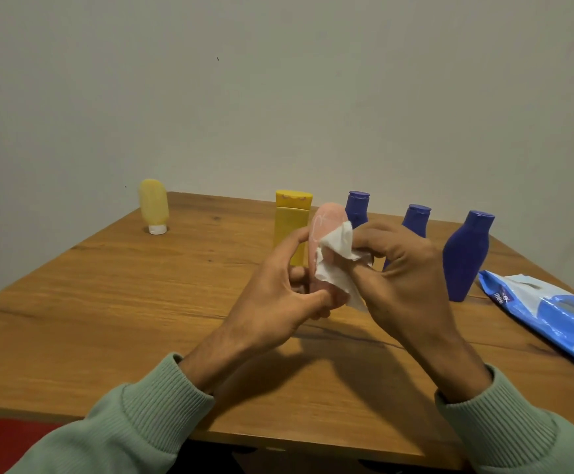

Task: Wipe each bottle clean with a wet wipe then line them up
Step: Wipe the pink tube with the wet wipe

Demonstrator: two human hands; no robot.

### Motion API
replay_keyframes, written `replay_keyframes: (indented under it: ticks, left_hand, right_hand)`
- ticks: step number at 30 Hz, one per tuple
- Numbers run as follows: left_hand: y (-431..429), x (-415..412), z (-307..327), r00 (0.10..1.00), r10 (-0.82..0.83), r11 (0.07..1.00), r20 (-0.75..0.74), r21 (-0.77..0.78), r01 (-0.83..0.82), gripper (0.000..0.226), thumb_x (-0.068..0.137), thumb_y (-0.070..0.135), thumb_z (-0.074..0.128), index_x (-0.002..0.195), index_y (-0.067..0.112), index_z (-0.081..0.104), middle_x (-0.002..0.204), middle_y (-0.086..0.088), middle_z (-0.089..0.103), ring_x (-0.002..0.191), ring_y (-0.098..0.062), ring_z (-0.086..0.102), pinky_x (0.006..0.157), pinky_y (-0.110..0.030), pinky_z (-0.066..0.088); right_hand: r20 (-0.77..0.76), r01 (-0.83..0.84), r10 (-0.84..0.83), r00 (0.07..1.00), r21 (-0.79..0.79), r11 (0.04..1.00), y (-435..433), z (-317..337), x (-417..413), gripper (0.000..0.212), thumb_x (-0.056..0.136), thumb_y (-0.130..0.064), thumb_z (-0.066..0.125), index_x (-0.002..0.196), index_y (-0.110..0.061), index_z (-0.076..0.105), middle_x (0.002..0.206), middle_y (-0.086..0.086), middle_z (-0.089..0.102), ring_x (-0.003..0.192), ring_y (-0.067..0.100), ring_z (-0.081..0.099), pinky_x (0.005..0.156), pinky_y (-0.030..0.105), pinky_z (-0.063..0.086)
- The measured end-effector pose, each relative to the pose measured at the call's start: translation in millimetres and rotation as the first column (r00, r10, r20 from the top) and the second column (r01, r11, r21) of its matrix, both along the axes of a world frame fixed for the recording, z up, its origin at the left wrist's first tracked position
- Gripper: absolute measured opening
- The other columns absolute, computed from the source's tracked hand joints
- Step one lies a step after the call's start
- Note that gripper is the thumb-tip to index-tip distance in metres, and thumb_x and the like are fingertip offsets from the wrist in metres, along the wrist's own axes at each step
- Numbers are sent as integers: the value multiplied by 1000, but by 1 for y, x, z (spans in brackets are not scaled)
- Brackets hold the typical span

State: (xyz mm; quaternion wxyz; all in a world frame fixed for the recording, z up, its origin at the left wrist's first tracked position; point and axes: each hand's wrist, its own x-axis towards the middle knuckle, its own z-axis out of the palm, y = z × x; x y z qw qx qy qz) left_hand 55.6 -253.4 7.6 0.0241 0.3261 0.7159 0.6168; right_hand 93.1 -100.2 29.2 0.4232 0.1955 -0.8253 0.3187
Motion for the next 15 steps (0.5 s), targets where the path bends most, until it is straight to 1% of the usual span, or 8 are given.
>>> replay_keyframes:
  ticks: [2,3,5,7,9,11,13,15]
  left_hand:
    - [0,2,1,1000,20,1000,-17,7,-20,78,77,5,75,142,24,36,98,-2,70,81,-18,71,65,-30,59]
    - [0,3,1,999,27,1000,-29,9,-27,78,76,5,76,142,23,37,99,2,69,83,-14,71,65,-27,58]
    - [2,6,0,998,33,999,-53,5,-33,76,75,6,77,139,24,40,102,13,66,89,-5,68,68,-21,56]
    - [4,7,0,995,46,999,-84,-11,-47,74,75,8,78,137,28,43,105,20,63,97,3,64,75,-20,57]
    - [3,5,0,992,58,998,-111,-27,-61,73,77,11,78,138,29,44,108,17,64,99,1,64,80,-22,57]
    - [2,4,1,990,70,996,-125,-38,-75,71,78,12,78,137,32,44,106,13,66,97,-2,65,79,-25,58]
    - [1,2,-1,988,80,995,-129,-42,-86,70,78,9,77,135,35,45,102,9,68,93,-4,67,78,-28,59]
    - [0,4,-2,987,82,995,-135,-50,-90,72,78,7,77,132,40,44,101,7,69,91,-6,68,78,-31,60]
  right_hand:
    - [51,-51,47,998,75,996,-2,0,3,31,74,-12,73,98,-26,60,92,-30,49,93,-16,52,78,0,41]
    - [74,-66,57,996,121,990,-2,0,4,33,72,-9,76,98,-25,62,93,-30,48,95,-18,51,80,-1,39]
    - [59,-54,44,997,181,982,-2,-1,4,29,70,-6,78,96,-16,68,93,-22,52,94,-13,51,82,-1,40]
    - [-17,-6,9,1000,169,986,-2,-3,4,24,73,-11,76,96,-9,69,95,-9,59,93,-4,52,81,2,43]
    - [-81,53,-42,996,142,988,-5,-5,3,23,75,-12,76,96,-6,68,96,1,64,93,0,53,80,2,44]
    - [-120,110,-96,988,113,987,-7,-7,1,26,75,-9,77,99,-4,68,99,6,66,92,2,55,80,3,44]
    - [-152,169,-155,976,79,982,-8,-7,-1,26,77,-9,76,101,-4,68,99,8,66,92,5,57,79,4,45]
    - [-164,191,-185,969,27,981,-8,-4,-3,24,79,-9,74,102,-4,68,97,5,65,89,3,55,77,5,45]
